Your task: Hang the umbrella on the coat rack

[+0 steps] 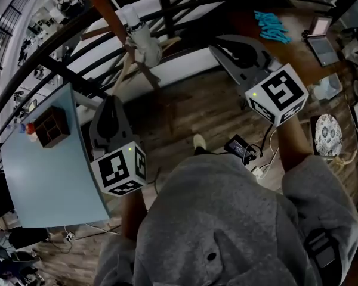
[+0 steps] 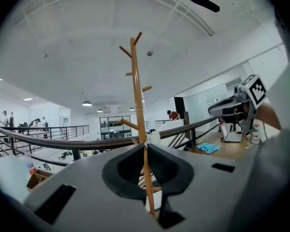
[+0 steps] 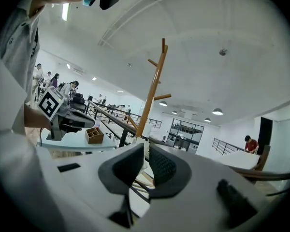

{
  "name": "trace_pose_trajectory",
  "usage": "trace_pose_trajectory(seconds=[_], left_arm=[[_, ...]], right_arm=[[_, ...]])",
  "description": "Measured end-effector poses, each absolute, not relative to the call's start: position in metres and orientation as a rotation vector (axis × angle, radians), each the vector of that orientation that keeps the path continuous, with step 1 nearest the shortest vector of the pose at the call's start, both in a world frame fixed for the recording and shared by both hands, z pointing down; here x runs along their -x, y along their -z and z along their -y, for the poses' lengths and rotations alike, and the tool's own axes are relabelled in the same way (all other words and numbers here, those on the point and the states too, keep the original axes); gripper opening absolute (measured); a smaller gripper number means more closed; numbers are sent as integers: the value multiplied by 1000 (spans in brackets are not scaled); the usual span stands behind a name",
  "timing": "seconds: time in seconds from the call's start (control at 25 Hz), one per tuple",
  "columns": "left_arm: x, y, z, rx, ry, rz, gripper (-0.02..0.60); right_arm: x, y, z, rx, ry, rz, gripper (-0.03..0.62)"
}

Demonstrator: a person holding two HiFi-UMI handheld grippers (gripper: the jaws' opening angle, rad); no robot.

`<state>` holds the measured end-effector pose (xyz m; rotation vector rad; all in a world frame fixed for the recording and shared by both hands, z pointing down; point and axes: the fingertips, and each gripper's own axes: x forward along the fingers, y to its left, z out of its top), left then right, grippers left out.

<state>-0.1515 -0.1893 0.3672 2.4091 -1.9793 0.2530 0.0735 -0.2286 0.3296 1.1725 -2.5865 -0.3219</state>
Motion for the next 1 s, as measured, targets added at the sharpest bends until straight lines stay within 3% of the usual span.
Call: trace_pose_trajectory(seconds=[0.36,0.76,1.0], left_arm=[[182,-369,87,-2387,-233,1983,34],[187,-382,-22,-2377,-240,1966,34],[174,-377,-60,-2393,-233,1959,34]], right_arm=[[-76,-298,129,-1278,385,2542,44],[3,-346,12,-1245,177,2762,44],[16,-350,-30,-1206,154,2806,44]])
